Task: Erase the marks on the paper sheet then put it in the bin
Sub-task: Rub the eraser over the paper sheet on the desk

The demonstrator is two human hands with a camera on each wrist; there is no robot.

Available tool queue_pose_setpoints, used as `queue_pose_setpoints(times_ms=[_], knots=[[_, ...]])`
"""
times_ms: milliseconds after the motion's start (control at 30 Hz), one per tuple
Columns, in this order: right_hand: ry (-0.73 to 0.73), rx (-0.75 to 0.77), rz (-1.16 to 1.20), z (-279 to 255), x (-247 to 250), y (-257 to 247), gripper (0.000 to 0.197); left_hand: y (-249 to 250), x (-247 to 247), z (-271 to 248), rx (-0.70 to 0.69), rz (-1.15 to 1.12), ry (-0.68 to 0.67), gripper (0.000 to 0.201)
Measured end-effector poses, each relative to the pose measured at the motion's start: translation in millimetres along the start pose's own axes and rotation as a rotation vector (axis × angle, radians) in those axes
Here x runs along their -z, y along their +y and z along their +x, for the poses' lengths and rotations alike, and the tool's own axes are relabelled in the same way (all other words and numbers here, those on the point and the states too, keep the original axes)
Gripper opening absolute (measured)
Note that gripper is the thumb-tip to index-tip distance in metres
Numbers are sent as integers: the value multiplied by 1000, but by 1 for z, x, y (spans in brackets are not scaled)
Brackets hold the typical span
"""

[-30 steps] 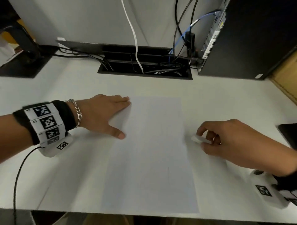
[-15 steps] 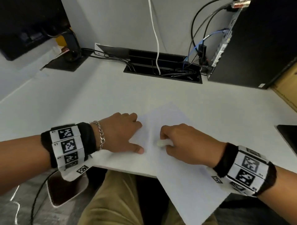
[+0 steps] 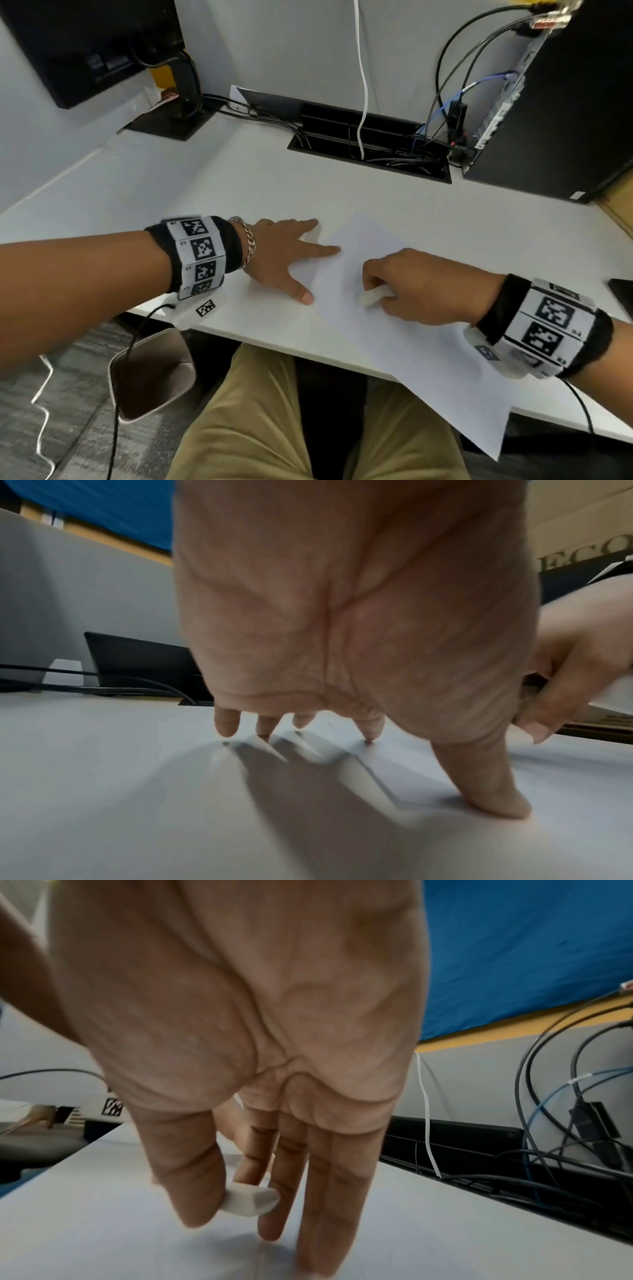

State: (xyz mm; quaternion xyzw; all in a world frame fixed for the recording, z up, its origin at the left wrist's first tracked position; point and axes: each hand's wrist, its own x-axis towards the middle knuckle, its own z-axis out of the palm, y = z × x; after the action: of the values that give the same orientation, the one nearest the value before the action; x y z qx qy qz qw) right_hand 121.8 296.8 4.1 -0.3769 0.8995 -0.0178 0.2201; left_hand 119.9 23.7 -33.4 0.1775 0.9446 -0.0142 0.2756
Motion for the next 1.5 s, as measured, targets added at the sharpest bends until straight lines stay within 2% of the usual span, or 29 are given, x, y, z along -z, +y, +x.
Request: queue_pose_setpoints(times_ms=[100,400,633,800,967,1133,1267,1333,1433,1500], knots=[[56,24,35,18,7,-2,9,-2,1,2,11,-32,-33,104],[229,-34,65,61,-7,-16,24,-3,1,3,32,-5,-56,108],[220,22,90,60,-16,-29,28,-5,2,5,34,25,-64,108],[276,-94,78,61,-10,-20,31,-6,1,5,30,12,-59,109],[237,2,79,54,-17,-37,33,-8,-1,7,23,-8,-55,96],[273,-95,46,62,-8,-28,34,-8,-1,8,39,2,-50,104],[240,0,64,56,-14,-44,32,-8,-1,6,30,-18,-50,98],[239,-28,65,58,-9,-40,31,-7,0,5,31,-23,-55,95],[268,-92,21,61,-3,-34,26,-8,-1,6,36,-10,-59,102],[258,-48,-1,58,-8,-41,23,-8,-1,7,32,-3,-54,108]])
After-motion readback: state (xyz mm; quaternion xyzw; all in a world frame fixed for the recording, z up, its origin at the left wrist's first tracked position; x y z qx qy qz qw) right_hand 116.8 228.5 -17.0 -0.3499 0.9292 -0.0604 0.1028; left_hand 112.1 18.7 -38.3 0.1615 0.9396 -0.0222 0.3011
